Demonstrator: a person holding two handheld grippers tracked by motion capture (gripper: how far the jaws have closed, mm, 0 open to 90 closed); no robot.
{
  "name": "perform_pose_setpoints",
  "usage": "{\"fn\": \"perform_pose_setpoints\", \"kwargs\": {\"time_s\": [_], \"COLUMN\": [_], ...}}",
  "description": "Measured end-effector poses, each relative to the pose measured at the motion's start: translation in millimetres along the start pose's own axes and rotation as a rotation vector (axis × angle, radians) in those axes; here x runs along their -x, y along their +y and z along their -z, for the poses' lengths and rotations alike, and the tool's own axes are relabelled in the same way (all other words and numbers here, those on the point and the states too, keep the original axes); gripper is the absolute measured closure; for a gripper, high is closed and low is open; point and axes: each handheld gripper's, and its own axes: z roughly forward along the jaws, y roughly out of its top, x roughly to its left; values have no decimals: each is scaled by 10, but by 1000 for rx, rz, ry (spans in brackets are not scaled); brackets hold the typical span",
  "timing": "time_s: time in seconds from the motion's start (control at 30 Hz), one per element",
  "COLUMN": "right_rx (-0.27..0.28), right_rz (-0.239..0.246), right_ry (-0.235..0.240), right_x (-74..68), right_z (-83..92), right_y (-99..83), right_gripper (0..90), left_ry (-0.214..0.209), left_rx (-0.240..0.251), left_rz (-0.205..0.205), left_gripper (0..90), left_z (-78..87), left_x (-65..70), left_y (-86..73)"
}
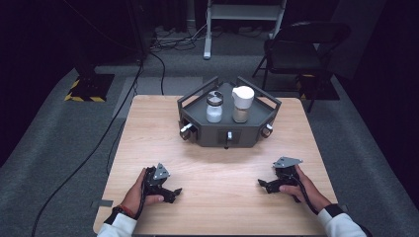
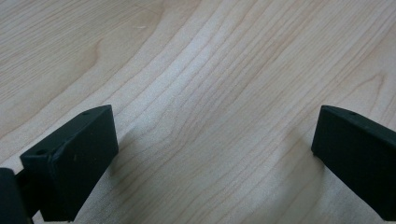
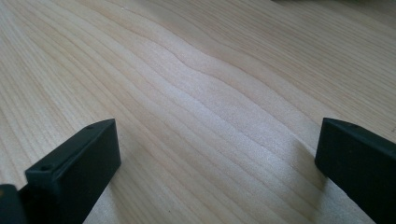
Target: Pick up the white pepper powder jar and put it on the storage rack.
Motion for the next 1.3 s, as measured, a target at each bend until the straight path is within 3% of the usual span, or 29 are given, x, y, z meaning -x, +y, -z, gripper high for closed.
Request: {"fn": "perform_pose_setpoints", "kwargs": {"time_s": [1.3], "right_rx": [0], "right_rz": [-5], "right_ry": [-6], "right_x": [-12], "right_z": [3], "right_y": [-3], "right_gripper": [0], "left_ry": [-7], "left_rx": [-2], "left_rz": [-8], "left_gripper": [1], "left_z": [-9], "left_x": [-21], "left_y": [13]}}
